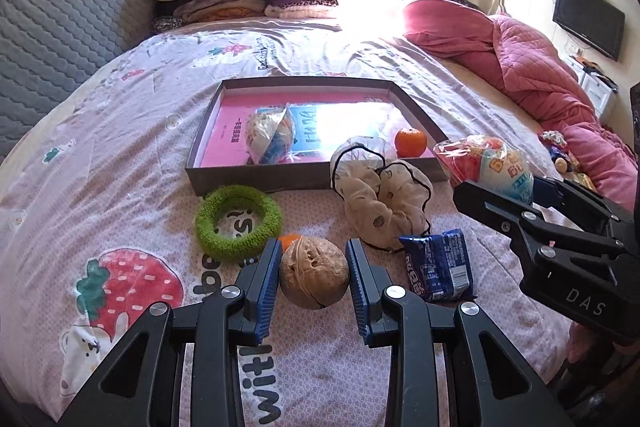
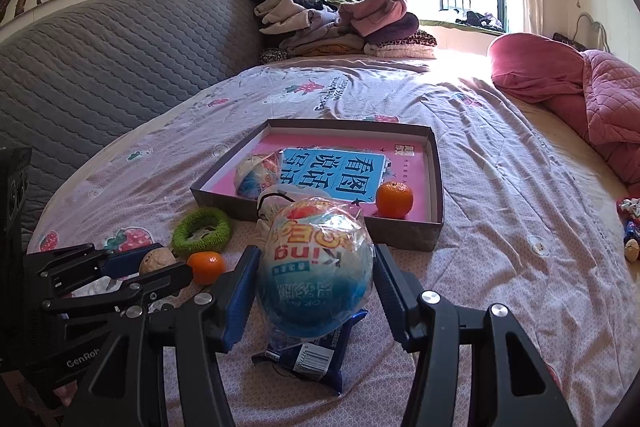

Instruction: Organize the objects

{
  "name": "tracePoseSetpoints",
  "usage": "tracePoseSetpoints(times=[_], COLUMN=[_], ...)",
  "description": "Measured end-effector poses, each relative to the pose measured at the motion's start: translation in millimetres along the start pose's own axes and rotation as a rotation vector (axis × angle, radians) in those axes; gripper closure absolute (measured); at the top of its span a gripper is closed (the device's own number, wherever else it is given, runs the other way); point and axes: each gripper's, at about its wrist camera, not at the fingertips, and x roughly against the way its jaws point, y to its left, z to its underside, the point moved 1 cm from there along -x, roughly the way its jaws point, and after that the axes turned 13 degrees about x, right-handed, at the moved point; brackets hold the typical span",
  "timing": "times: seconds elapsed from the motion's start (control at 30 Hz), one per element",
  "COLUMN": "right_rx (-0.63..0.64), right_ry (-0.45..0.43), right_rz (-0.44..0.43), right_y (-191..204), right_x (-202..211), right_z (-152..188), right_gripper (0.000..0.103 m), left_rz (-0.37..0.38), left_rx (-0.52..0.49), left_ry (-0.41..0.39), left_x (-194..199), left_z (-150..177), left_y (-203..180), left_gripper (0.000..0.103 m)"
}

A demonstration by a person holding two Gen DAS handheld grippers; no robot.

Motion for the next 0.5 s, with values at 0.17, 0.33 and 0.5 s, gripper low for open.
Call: tracePoseSetpoints(times=[0.17,0.33,0.5], right_rx=[-0.002,-0.007,-0.007], right_ry=[-0.004,-0.003,0.002], right_rz=[0.002,0.0,0.0], right_y=[-0.4,-0.9,-2.8], right_x=[-1.3,-3.3,-6.6], right_z=[-2.6,-3.7,-5.8], right_gripper=[0.047,0.047,0.047], left_rz=[-0.003,-0.007,-0.005], left_rx=[0.002,-0.005,-0.01], left_ry=[-0.003,-0.008,-0.013], left_x=[-1.7,-4.5,-6.8], left_z=[-10.5,-20.2,-31.0], left_y=[1.9,1.4,0.6], left_gripper=[0.07,0.07,0.07])
